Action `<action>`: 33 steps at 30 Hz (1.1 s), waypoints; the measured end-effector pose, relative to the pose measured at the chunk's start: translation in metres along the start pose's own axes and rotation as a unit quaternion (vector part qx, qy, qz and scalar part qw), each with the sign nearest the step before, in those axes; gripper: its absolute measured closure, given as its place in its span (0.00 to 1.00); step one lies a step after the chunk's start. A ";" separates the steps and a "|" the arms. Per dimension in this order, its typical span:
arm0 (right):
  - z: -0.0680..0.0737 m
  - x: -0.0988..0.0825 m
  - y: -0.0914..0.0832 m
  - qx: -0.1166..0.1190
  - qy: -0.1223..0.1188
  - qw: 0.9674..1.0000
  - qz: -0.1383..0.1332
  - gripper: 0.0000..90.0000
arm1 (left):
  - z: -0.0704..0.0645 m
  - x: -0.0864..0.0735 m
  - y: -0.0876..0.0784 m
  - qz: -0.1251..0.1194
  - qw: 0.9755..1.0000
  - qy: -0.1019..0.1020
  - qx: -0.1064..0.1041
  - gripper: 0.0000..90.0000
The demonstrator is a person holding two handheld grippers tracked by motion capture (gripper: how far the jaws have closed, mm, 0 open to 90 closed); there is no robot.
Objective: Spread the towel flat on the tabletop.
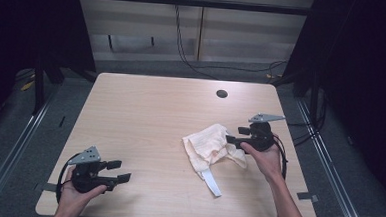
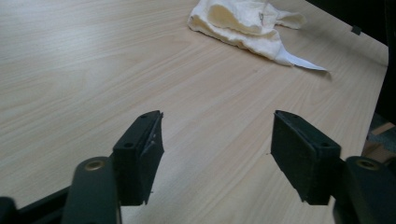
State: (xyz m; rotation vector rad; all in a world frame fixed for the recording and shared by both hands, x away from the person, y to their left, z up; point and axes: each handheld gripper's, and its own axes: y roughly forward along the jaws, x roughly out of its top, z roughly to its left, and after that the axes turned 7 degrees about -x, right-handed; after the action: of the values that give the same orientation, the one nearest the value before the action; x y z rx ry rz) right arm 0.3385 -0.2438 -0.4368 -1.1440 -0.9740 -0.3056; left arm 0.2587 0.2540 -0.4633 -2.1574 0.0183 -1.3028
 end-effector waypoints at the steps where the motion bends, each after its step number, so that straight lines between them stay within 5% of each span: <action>1: -0.002 -0.002 0.004 -0.001 0.000 1.000 0.007 0.36 | 0.000 0.000 0.000 -0.001 1.000 -0.001 -0.001 0.35; 12: -0.005 -0.009 0.037 0.005 -0.005 0.999 0.035 0.43 | 0.003 0.001 0.000 -0.005 1.000 -0.011 0.011 0.29; 14: -0.007 -0.012 0.042 0.020 0.004 0.999 0.042 0.44 | 0.002 0.001 0.000 -0.004 1.000 -0.009 0.010 0.28; 20: 0.000 -0.016 0.056 0.041 -0.008 0.997 0.060 0.39 | 0.003 0.001 0.001 0.002 1.000 -0.012 0.010 0.27; 25: 0.003 -0.020 0.064 0.036 -0.014 0.997 0.068 0.39 | 0.003 0.000 0.000 0.004 1.000 -0.010 0.009 0.27; 28: 0.004 -0.024 0.070 0.035 -0.023 0.996 0.085 0.44 | 0.002 0.001 -0.001 0.001 1.000 -0.007 0.012 0.27; 33: 0.006 -0.028 0.070 0.014 -0.052 0.996 0.071 0.61 | 0.002 0.001 0.000 0.000 1.000 -0.007 0.017 0.27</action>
State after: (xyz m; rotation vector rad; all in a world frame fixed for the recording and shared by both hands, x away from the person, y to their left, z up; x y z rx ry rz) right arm 0.3652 -0.2160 -0.5020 -1.2053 -0.9791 -0.1191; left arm 0.2610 0.2550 -0.4633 -2.1387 -0.0089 -1.2790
